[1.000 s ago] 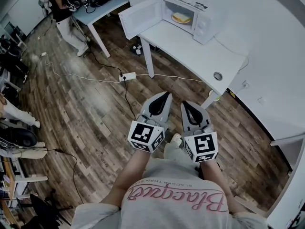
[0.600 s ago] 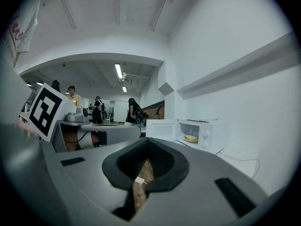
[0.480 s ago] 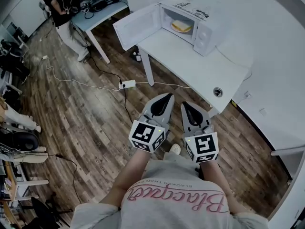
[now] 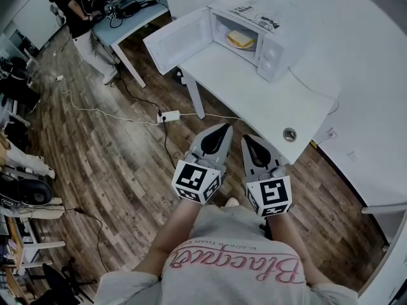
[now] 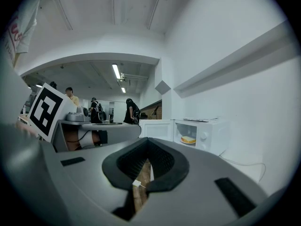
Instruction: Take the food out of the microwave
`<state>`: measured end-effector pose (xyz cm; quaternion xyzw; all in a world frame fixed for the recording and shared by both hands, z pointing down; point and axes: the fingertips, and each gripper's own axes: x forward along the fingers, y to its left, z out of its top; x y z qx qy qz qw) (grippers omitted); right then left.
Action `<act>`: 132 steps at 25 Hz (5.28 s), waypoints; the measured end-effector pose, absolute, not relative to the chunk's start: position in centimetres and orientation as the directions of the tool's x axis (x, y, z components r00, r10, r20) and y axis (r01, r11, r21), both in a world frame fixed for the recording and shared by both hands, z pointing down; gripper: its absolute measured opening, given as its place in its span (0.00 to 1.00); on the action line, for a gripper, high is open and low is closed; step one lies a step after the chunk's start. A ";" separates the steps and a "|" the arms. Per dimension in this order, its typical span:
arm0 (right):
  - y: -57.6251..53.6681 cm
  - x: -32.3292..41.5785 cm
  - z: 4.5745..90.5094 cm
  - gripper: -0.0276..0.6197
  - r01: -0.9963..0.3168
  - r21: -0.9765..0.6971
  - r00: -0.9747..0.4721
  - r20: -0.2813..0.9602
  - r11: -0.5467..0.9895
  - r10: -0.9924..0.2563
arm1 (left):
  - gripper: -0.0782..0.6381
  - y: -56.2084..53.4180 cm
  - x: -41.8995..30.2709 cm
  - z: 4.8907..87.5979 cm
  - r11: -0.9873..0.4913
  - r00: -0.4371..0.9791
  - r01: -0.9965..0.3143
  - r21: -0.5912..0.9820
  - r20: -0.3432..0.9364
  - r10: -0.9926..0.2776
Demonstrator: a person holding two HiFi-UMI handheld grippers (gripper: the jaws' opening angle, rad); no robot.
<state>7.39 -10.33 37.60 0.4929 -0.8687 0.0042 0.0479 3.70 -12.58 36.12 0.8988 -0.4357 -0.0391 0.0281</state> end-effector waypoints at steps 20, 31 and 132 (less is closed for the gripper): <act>-14.6 8.4 38.3 0.06 -0.857 0.059 -0.504 0.106 0.511 -0.857 | 0.12 -17.3 4.0 36.8 -0.604 0.601 -0.790 0.107 -0.059 -0.797; -21.7 7.3 38.2 0.06 -0.885 0.059 -0.455 0.097 0.461 -0.885 | 0.12 -24.4 3.0 36.8 -0.646 0.644 -0.757 0.097 -0.055 -0.763; -57.0 6.9 47.8 0.06 -0.999 0.010 -0.040 0.383 0.047 -0.923 | 0.33 -69.1 5.3 58.6 0.021 0.798 -0.432 0.901 0.394 -0.456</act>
